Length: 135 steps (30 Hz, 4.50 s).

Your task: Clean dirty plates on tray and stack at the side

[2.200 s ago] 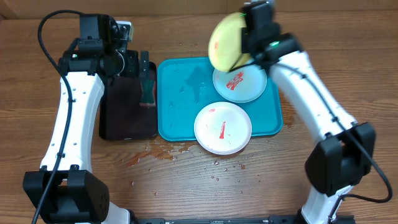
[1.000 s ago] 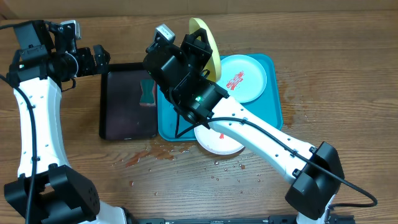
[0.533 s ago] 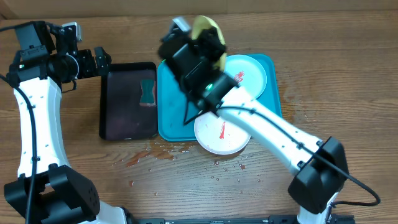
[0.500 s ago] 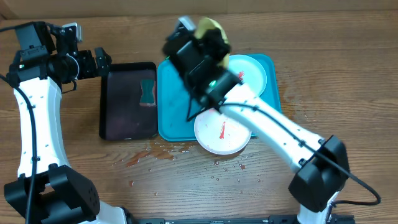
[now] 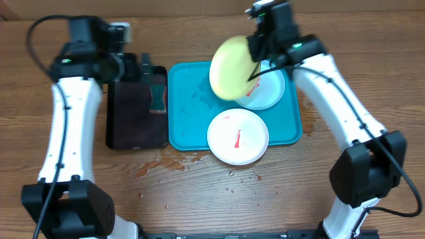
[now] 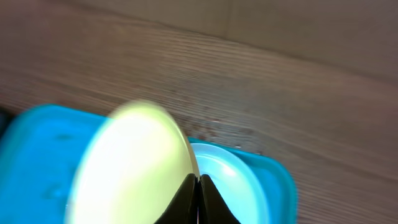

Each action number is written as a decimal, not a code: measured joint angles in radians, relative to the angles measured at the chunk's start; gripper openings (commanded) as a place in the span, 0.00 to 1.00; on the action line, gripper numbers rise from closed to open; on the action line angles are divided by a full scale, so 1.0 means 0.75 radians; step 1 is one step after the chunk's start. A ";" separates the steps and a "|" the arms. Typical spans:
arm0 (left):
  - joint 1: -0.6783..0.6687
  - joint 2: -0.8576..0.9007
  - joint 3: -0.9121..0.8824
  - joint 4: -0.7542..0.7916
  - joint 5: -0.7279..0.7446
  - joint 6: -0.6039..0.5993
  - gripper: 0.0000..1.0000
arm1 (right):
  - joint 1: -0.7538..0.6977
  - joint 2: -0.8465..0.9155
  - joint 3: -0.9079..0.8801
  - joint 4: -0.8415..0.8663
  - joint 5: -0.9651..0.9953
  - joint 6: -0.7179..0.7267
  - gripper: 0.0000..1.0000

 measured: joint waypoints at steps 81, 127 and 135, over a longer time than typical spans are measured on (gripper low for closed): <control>-0.329 0.000 0.000 0.115 -0.094 -0.036 1.00 | -0.631 0.347 0.170 -0.275 -0.624 0.270 0.04; -0.233 0.000 0.000 0.037 -0.263 -0.076 1.00 | -0.785 0.054 0.015 -0.569 -0.209 0.300 0.49; -0.044 0.000 -0.008 -0.085 -0.362 -0.087 1.00 | -0.470 0.041 0.019 -0.483 -0.221 0.254 0.51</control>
